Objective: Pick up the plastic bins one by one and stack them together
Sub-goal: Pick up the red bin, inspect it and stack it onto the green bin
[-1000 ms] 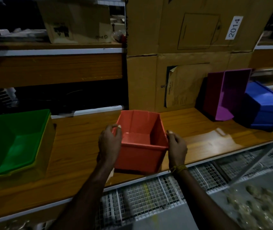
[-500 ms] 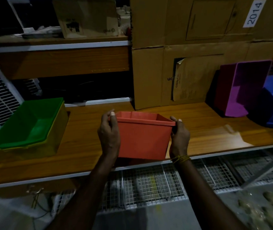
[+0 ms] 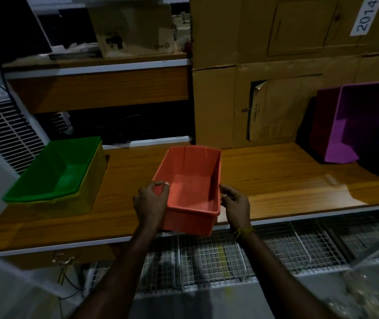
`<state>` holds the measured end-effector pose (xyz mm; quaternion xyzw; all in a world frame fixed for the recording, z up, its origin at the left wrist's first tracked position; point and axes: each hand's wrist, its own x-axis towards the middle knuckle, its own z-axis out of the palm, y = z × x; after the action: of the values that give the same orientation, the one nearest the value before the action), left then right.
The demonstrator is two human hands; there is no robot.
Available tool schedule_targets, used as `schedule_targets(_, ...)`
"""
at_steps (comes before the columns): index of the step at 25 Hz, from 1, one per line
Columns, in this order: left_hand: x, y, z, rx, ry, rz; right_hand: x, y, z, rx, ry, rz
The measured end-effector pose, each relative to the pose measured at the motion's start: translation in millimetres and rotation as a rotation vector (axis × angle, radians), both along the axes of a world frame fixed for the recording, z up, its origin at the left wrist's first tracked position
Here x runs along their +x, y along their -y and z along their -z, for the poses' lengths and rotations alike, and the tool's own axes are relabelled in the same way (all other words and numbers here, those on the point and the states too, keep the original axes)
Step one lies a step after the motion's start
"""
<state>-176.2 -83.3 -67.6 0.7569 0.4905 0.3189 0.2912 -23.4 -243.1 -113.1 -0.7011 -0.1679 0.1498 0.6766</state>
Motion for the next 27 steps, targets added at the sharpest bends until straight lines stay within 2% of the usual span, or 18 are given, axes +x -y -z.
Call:
schedule_targets(6, -4, -9, 11, -0.015, -0.364, 0.072, -16, -20, 15, -0.159, 0.072, -0.006)
schedule_targets(8, -5, -12, 12, 0.035, -0.412, 0.111, -19, -30, 16, -0.161, 0.09, -0.006)
schedule_targets(10, -3, -9, 13, 0.107, -0.386, 0.214, -24, -44, 15, -0.147, 0.111, -0.014)
schedule_targets(14, -3, 1, 7, 0.133, -0.262, 0.445, -38, -70, 9, -0.123, 0.137, -0.061)
schedule_targets(19, -16, -27, 3, 0.17, -0.31, 0.619, -40, -87, -3, -0.378, 0.419, -0.109)
schedule_targets(23, -28, -56, 2, 0.276, -0.357, 0.604, -41, -112, -3, -0.607, 0.68, -0.066)
schedule_targets(27, -40, -98, 9, 0.268, -0.387, 0.497, -42, -145, -3, -0.664, 0.817, -0.006)
